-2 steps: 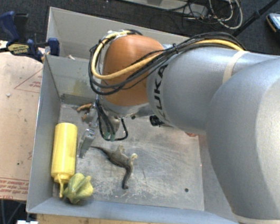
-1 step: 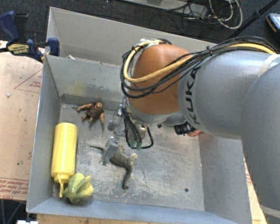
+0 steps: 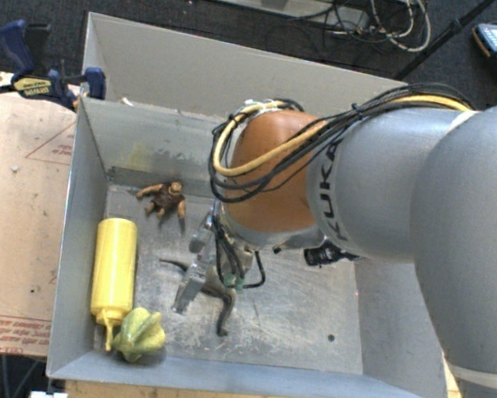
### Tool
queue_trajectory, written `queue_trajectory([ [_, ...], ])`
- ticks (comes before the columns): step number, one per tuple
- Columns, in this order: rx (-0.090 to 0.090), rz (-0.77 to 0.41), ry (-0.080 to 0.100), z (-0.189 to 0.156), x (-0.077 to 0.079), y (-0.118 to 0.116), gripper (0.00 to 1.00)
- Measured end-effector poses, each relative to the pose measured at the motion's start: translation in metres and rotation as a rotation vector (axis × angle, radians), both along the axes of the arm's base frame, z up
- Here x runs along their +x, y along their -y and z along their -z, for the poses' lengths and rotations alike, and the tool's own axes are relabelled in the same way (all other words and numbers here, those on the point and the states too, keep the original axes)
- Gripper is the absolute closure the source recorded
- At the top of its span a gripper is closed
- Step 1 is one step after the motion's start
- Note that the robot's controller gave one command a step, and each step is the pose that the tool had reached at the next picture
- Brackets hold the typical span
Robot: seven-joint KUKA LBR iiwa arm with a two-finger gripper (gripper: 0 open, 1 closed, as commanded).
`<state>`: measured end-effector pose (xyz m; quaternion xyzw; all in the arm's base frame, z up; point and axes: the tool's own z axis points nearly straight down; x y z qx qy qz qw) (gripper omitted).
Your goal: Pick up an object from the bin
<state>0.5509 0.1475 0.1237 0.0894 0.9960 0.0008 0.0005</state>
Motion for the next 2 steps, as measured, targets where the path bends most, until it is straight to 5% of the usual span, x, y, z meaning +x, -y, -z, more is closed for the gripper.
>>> queue_trajectory([
  [1, 0.002, 0.101, 0.002, 0.05, 0.007, 0.05, 0.0],
  [2, 0.001, 0.167, 0.013, 0.049, -0.009, 0.03, 1.0],
])
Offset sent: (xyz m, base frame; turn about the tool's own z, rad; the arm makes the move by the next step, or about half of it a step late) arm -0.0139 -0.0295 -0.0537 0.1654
